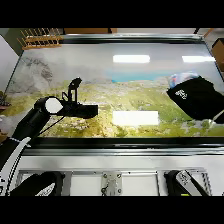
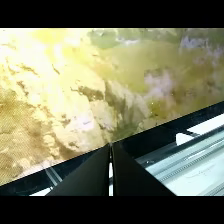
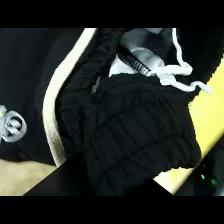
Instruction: Fold the clothes and pants, and hang the long-sleeved shirts on hangers.
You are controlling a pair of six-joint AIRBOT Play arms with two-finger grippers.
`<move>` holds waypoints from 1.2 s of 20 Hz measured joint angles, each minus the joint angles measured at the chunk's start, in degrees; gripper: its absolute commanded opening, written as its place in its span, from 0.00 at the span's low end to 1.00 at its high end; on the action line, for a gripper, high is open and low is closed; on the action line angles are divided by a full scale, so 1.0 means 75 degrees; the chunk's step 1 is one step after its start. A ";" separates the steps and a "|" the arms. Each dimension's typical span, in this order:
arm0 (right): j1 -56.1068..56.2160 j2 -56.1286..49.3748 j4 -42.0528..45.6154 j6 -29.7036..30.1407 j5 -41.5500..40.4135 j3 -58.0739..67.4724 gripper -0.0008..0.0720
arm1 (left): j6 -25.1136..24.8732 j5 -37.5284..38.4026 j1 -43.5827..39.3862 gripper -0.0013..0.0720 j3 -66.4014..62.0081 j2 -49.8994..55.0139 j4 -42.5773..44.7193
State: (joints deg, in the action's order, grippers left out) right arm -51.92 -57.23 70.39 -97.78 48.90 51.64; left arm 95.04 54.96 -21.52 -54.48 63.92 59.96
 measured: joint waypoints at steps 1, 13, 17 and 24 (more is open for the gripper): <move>-0.0032 0.0254 0.0181 -0.0184 0.0111 -0.0370 0.04 | 0.0000 -0.0009 0.0000 0.03 0.0000 0.0000 -0.0003; 0.0166 0.1781 0.1343 0.1064 0.0836 -0.2075 0.76 | -0.0012 0.0015 0.0000 0.03 0.0000 0.0000 0.0000; 0.0321 0.1859 0.1521 0.1944 0.0731 -0.0921 0.76 | -0.0012 0.0015 0.0000 0.03 0.0000 0.0000 0.0035; 0.3206 0.2159 -0.1081 0.2699 0.0877 -0.0300 0.76 | -0.0015 0.0012 0.0000 0.03 0.0000 0.0000 0.0064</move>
State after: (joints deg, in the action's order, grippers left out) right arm -27.88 -41.04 62.28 -77.54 55.48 49.39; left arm 94.94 55.05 -21.52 -54.48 63.92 60.45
